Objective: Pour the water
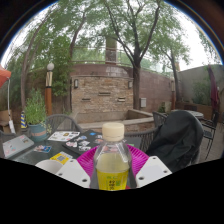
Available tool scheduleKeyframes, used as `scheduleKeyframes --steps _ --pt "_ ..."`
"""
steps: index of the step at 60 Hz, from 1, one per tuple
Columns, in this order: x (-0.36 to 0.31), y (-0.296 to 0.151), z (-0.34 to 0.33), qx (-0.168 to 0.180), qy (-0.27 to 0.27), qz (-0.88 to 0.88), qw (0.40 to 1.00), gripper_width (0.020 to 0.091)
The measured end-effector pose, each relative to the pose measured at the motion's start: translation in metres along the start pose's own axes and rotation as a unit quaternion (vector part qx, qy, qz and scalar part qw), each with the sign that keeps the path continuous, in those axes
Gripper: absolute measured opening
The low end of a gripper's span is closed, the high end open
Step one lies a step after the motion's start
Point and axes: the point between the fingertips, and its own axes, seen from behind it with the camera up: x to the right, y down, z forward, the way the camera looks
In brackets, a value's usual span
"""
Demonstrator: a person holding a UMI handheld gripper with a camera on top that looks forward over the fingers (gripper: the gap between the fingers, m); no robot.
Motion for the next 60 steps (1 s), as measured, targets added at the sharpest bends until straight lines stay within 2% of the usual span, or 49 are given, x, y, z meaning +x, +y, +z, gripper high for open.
scheduleKeyframes --steps 6,7,8,10,11,14,21,23,27,31,41,60 --pt "0.005 0.035 0.011 -0.022 0.014 -0.008 1.0 0.0466" --pt "0.006 0.034 0.011 -0.014 0.013 -0.006 1.0 0.0468" --pt "0.008 0.025 0.011 0.01 0.013 -0.004 1.0 0.0468" --pt "0.021 0.042 0.013 0.002 0.02 -0.004 1.0 0.047" --pt "0.015 0.033 0.01 0.009 0.019 -0.003 1.0 0.0468" --pt "0.018 0.039 0.008 0.001 0.016 -0.006 1.0 0.0468" --pt "0.012 0.033 0.0 -0.025 0.018 0.004 1.0 0.0549" --pt "0.016 0.042 -0.003 -0.049 0.022 0.024 0.998 0.0613" --pt "0.008 0.048 -0.016 -0.085 0.006 0.055 0.995 0.0853" --pt "0.006 0.045 -0.035 -0.092 0.005 0.07 0.993 0.0833" --pt "0.003 0.037 -0.104 -0.121 0.029 0.083 0.989 0.0837" --pt "-0.082 -0.008 -0.278 -0.15 0.042 0.071 0.985 0.0834"
